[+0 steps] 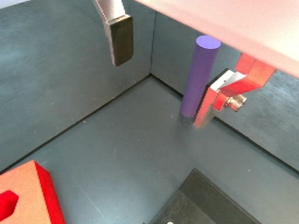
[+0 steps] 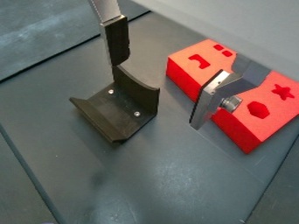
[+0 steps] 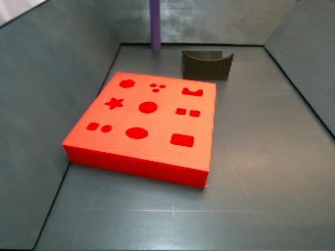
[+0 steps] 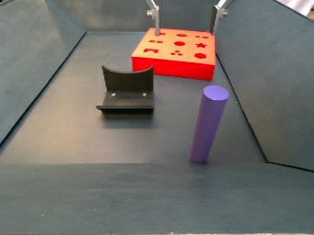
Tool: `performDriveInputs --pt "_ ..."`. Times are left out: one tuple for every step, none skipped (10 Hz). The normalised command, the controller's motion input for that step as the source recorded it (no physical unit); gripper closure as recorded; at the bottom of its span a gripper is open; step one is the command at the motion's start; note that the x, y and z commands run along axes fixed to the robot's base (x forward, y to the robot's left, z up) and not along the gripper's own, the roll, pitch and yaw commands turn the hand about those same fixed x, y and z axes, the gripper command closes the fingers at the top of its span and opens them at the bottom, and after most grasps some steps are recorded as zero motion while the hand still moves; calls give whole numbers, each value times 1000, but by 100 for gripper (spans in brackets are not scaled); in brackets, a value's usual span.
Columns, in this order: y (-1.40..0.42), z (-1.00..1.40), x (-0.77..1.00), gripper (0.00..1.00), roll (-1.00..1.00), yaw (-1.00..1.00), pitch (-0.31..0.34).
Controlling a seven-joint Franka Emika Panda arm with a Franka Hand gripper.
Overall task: Pick up the round object. Move up. Move to above the board. Insert the round object.
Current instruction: Pick up the round object.
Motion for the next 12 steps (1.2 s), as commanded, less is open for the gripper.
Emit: performDriveInputs --pt "849 -174 -326 0 86 0 0" --pt "986 -294 -374 0 57 0 -17" --pt "1000 -346 -351 0 44 0 -31" --pt "1000 -309 -329 0 36 0 -3" --pt "1000 -283 -314 0 23 0 0" --pt "1000 -209 -269 0 0 0 0" --pt "931 0 146 0 -150 0 29" --pt "686 0 289 0 -190 0 49" --pt "606 -6 206 0 -306 0 0" --pt "566 -226 29 0 -319 -17 -81" --pt "486 -426 0 0 -247 -46 -137" --pt "340 -503 0 0 -196 -103 -104"
